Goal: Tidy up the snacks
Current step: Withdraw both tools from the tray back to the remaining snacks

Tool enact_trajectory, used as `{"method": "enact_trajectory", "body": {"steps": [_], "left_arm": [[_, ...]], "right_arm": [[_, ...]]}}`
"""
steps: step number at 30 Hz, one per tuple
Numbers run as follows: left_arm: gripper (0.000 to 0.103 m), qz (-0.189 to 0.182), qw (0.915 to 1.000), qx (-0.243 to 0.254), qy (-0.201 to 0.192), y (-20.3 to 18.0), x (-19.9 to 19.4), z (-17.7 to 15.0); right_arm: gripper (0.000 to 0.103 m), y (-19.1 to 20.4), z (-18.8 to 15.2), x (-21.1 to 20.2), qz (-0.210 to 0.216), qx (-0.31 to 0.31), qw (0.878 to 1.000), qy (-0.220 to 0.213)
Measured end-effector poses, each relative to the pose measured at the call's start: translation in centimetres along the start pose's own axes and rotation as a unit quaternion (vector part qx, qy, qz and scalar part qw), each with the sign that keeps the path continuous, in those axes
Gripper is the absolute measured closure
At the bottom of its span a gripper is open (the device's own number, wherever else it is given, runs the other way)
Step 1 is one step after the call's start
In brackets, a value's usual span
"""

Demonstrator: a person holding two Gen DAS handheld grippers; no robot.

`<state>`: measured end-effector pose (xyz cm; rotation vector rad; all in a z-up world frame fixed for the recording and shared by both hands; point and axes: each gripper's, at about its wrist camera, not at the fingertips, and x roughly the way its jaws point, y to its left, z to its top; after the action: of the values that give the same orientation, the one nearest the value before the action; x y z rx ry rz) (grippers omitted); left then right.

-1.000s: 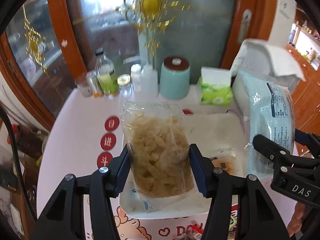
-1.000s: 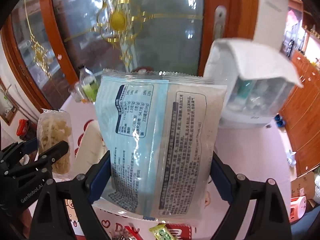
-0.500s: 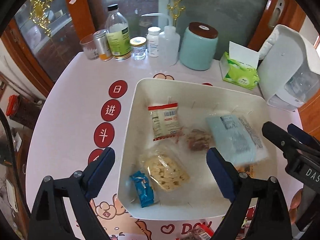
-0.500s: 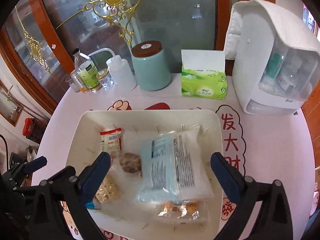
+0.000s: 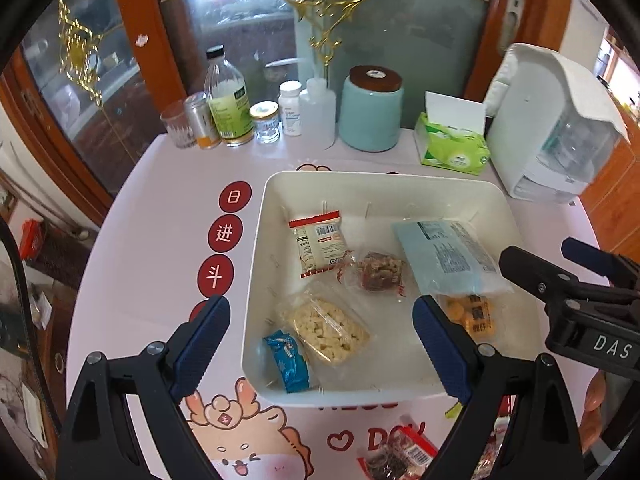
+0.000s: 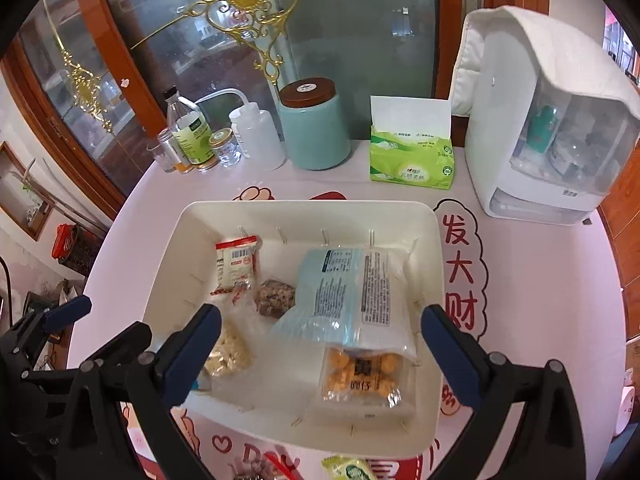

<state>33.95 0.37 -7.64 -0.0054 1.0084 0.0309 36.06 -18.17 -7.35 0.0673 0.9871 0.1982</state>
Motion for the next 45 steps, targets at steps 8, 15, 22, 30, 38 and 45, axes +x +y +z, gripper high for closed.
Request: {"method": "enact_trajectory", "body": {"steps": [8,15,22,30,38,45], "left_arm": [[0.011,-0.003,0.9997,0.015,-0.02,0.0,-4.1,-1.6],[0.011,-0.023,0.9984,0.029,-0.041,0.7,-8.2,-3.6],[0.011,-0.045,0.9952,0.061,-0.062,1.8,-12.5,-6.4],[0.01,-0.079,0.9882,0.115,-0.063,3.1,-15.2,-12.3],[0.01,-0.121,0.9785,0.166,-0.018,3.8,-13.4,-20.8],[0.01,-0.147,0.9577,0.246,0.028,2.7,-10.1,-29.2]], "right_arm": [[0.002,1.3,-1.7,-4.2,-0.008,-0.013,1.0,-0.008],[0.002,2.5,-3.7,-8.4,-0.018,-0.019,0.999,-0.022],[0.002,4.7,-6.5,-13.3,-0.031,-0.023,0.998,-0.04],[0.002,7.0,-12.4,-17.9,-0.037,-0.019,0.998,-0.049],[0.002,7.3,-20.7,-17.7,-0.059,0.011,0.998,-0.015],[0.003,5.6,-30.1,-14.7,-0.086,0.063,0.994,0.036]]}}
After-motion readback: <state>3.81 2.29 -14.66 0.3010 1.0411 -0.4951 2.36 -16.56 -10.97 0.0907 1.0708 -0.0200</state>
